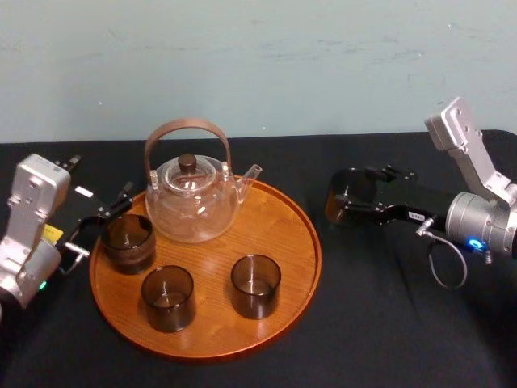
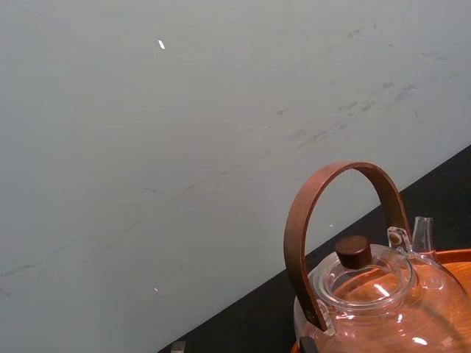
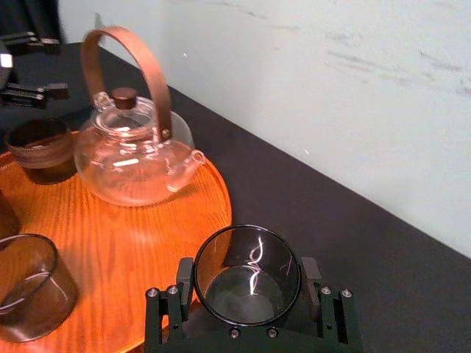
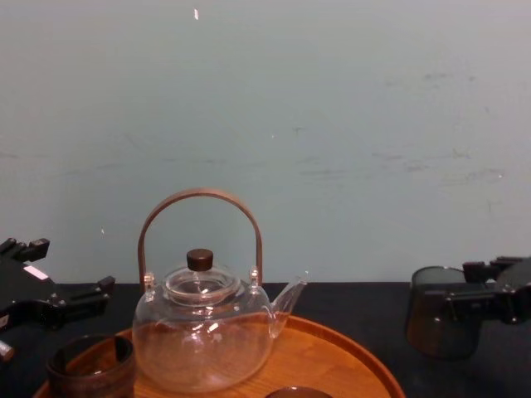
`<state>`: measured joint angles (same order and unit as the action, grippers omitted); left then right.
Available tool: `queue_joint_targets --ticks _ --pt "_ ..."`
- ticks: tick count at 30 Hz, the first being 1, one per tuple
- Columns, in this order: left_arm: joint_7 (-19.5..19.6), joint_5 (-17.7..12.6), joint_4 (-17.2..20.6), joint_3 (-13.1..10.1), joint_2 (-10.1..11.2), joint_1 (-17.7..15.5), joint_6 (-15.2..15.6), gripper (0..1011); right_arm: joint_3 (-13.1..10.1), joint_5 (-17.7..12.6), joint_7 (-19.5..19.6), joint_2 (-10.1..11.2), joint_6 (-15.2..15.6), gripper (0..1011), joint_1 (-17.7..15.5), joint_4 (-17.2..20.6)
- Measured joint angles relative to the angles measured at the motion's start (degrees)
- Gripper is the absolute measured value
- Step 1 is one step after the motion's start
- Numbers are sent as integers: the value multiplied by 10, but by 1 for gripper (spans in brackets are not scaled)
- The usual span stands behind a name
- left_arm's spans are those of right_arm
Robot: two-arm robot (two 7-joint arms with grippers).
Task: Pick up the glass from the table and place it on the tray.
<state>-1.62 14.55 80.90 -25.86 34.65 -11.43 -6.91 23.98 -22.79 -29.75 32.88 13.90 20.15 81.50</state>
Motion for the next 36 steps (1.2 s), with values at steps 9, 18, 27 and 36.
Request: queue_joint_targets --ticks 9,18,27,36 --pt "0 0 0 0 0 0 0 1001 16 4 -19 6 -2 883 12 20" --pt "0 0 0 0 0 0 0 1001 45 12 -35 -16 -6 883 45 -2" --pt "0 0 0 0 0 0 0 1001 73 21 -46 -48 -15 883 78 -42" --pt "0 0 0 0 0 0 0 1001 95 28 -55 -74 -19 883 99 -80"
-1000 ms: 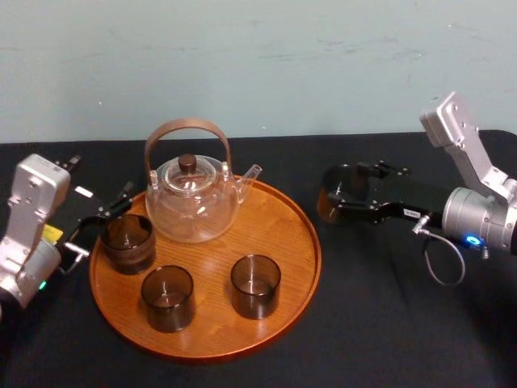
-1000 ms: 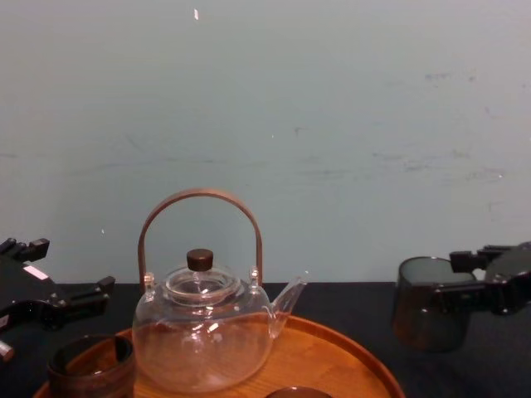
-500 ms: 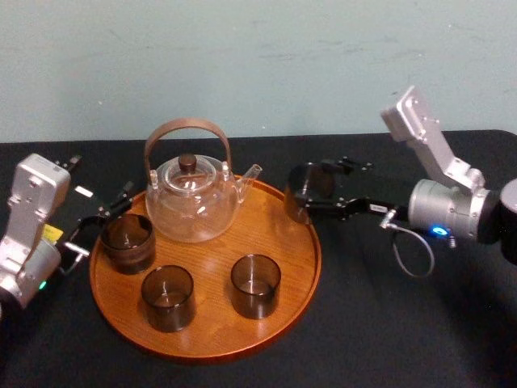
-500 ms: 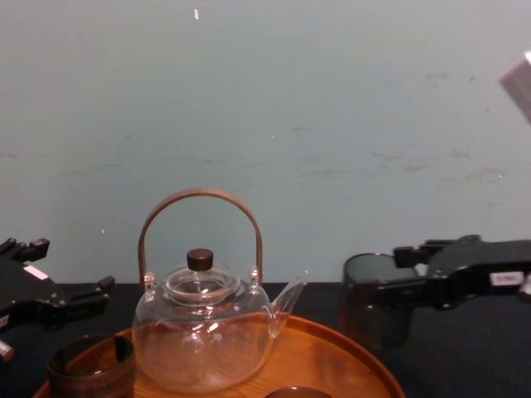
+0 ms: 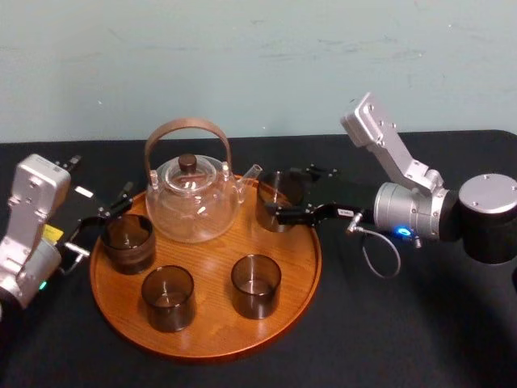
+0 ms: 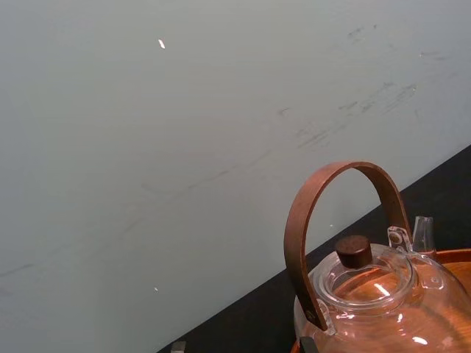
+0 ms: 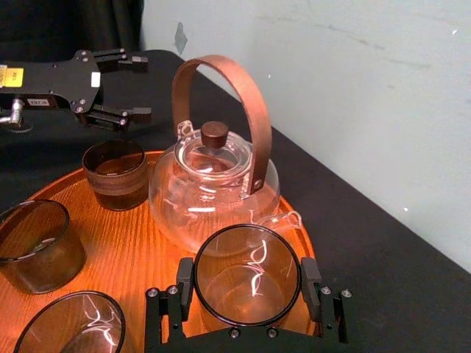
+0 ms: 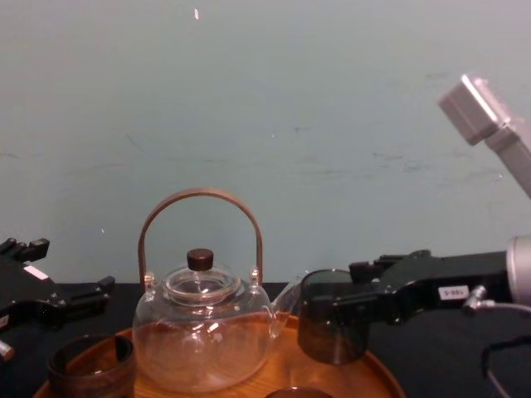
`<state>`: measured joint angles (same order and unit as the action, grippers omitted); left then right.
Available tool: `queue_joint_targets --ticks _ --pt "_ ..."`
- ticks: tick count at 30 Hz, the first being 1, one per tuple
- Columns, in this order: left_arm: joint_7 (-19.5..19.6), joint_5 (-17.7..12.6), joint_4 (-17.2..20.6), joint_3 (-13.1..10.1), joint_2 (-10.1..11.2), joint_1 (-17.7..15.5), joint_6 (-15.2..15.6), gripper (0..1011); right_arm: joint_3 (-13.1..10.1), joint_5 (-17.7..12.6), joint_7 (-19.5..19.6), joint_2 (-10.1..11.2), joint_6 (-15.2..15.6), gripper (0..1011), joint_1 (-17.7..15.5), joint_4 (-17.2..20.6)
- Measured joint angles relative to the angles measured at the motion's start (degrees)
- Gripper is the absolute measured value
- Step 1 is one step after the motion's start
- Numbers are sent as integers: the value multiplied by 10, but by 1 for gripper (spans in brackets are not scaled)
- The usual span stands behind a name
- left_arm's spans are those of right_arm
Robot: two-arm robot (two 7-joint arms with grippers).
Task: Pick up the glass from the table and place it on the tray.
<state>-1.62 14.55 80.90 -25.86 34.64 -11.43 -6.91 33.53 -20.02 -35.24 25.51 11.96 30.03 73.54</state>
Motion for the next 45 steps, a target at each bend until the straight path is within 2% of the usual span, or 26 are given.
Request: queue_joint_targets --ticks 8,22,45 --pt "0 0 0 0 0 0 0 1001 11 4 -4 -13 -3 883 8 -27" --pt "0 0 0 0 0 0 0 1001 16 5 -8 -27 -10 883 13 -61" --pt "0 0 0 0 0 0 0 1001 22 11 -11 -34 -9 883 14 -77"
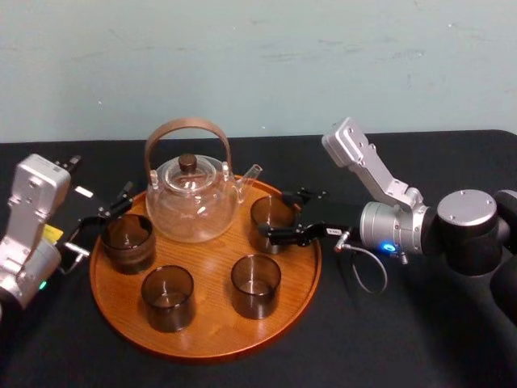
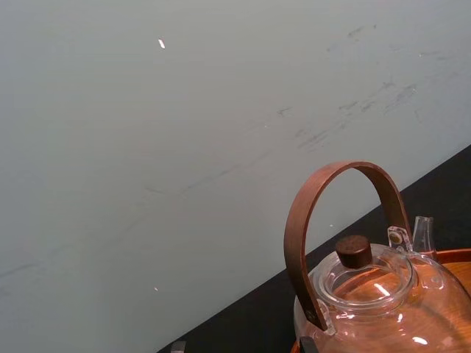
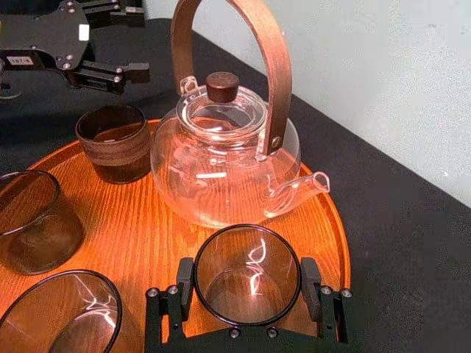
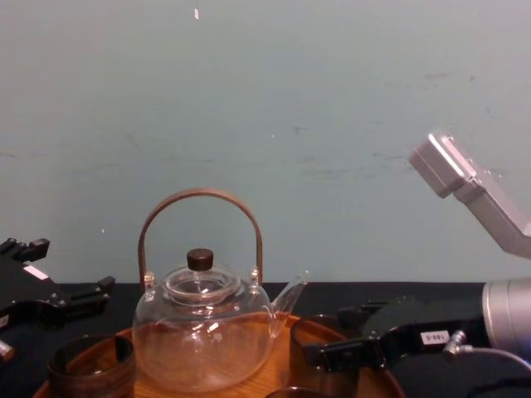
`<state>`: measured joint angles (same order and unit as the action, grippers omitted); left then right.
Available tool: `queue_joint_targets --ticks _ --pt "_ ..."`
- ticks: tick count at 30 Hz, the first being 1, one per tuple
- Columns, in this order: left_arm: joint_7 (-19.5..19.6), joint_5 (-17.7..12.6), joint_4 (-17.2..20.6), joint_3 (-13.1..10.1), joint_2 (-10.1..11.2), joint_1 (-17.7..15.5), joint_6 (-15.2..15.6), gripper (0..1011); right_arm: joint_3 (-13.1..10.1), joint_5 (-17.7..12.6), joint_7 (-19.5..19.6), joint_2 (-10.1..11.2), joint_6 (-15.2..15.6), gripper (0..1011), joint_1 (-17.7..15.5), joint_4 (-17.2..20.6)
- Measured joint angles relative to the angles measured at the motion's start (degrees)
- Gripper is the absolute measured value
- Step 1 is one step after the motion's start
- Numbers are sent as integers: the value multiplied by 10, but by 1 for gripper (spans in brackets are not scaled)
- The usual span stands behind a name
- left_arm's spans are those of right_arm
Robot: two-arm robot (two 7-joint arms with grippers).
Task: Pick up the glass from the table and place it on the tray.
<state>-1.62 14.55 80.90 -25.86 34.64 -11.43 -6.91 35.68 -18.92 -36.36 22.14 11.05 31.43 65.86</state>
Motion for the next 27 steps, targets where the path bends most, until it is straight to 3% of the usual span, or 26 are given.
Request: queue_joint_targets --ticks 11,16,27 --pt "0 0 0 0 0 0 0 1001 0 -1 0 0 0 883 0 0" --pt "0 0 0 0 0 0 0 1001 -1 -1 0 0 0 1000 0 0" --pt "0 0 0 0 0 0 0 1001 -1 -2 0 0 0 1003 0 0"
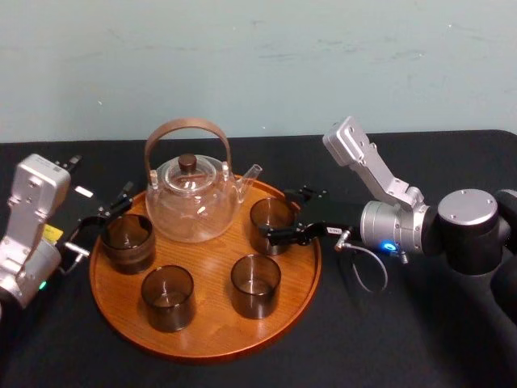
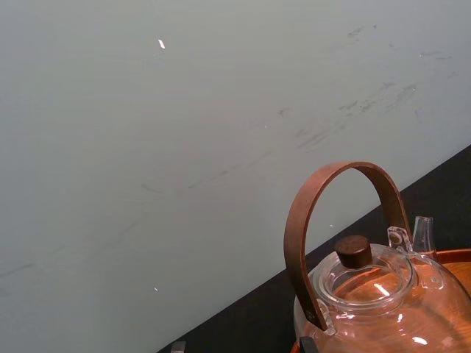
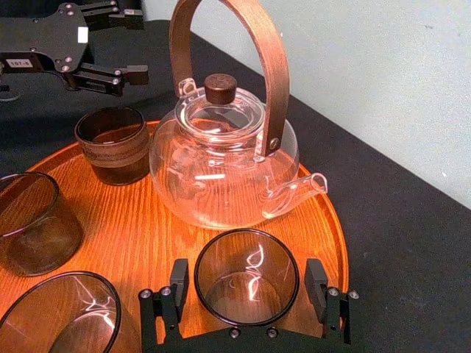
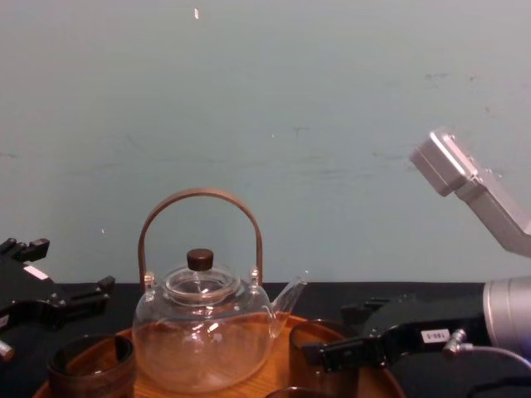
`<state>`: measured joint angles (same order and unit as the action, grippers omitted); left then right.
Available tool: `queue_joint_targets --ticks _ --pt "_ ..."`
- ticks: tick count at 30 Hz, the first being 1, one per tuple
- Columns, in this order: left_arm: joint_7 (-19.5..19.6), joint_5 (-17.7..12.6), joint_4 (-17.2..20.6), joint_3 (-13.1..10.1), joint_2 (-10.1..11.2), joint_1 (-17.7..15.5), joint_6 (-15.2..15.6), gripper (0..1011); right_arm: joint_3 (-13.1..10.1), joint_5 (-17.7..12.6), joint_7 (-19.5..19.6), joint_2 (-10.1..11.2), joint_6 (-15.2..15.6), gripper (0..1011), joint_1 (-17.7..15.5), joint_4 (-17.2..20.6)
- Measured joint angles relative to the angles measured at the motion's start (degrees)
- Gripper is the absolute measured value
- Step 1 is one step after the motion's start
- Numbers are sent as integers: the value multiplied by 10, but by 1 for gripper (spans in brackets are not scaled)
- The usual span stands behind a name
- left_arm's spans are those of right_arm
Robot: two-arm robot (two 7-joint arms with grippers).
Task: Pick up the glass from the table and place it on the tray.
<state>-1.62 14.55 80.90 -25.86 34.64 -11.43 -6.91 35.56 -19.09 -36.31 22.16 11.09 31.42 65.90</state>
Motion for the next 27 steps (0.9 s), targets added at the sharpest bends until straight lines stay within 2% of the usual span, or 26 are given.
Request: queue_joint_targets --ticks 10,17,27 --pt "0 0 0 0 0 0 0 1001 0 0 0 0 0 1002 0 0" --pt "0 0 0 0 0 0 0 1001 -11 -17 -14 29 -1 1002 -22 43" --pt "0 0 0 0 0 0 0 1001 -39 -43 -6 79 -8 1002 -67 121"
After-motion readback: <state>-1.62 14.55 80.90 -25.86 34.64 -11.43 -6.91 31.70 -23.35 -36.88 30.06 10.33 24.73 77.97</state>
